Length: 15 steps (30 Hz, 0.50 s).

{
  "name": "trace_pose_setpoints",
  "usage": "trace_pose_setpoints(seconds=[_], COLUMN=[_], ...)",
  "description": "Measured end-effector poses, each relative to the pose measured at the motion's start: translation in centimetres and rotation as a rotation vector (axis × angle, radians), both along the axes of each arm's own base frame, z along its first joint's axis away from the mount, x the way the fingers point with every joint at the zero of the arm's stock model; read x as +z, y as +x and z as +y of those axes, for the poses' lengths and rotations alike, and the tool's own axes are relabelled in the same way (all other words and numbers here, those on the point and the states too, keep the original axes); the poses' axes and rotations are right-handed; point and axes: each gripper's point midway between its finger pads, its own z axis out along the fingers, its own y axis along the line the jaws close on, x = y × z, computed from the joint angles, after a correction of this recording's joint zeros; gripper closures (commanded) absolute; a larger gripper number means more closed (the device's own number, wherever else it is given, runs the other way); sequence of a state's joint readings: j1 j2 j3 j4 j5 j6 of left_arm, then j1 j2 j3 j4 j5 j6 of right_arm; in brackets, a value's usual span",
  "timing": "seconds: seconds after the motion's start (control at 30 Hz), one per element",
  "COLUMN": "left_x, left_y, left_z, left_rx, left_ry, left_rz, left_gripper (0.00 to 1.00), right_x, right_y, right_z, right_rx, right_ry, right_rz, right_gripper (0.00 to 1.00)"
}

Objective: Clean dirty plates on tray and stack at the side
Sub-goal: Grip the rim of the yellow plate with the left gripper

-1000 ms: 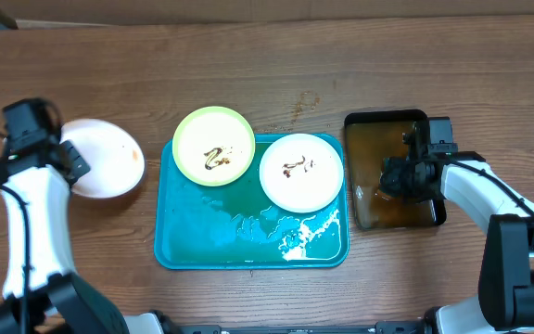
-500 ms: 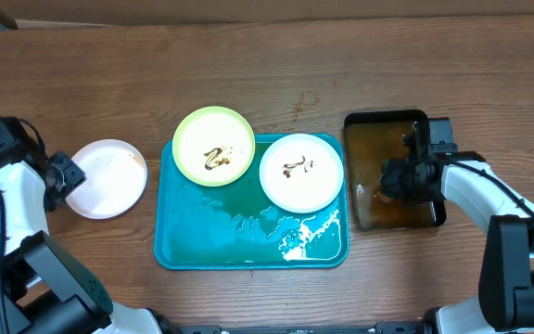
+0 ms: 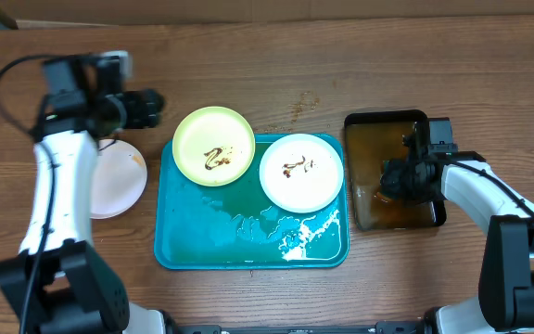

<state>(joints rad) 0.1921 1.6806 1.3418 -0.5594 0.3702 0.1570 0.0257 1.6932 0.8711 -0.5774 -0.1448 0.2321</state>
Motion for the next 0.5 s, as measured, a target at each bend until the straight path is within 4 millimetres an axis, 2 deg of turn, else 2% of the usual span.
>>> trace_pose_setpoints(seconds=[0.1, 0.2, 0.4, 0.5], left_x=[-1.6, -4.1, -8.7, -10.7], left_y=[1.1, 2.4, 3.3, 3.1], left_z=[-2.1, -3.1, -3.5, -3.7], left_rx=[-0.084, -0.127, -0.153, -0.159], left_ry=[0.061, 0.105, 0.127, 0.125], left_rz=[-0.003, 0.005, 0.064, 0.106], left_gripper=[0.13, 0.13, 0.14, 0.18], right_x=[0.0, 0.0, 0.0, 0.0], right_y=[0.0, -0.1, -0.5, -0.6], right_z=[0.0, 0.0, 0.1, 0.1], right_rx=[0.001, 0.001, 0.002, 0.002], right_ry=[0.001, 0.001, 0.005, 0.005], right_rz=[0.001, 0.005, 0.018, 0.022], right_gripper=[0.86, 0.86, 0.86, 0.86])
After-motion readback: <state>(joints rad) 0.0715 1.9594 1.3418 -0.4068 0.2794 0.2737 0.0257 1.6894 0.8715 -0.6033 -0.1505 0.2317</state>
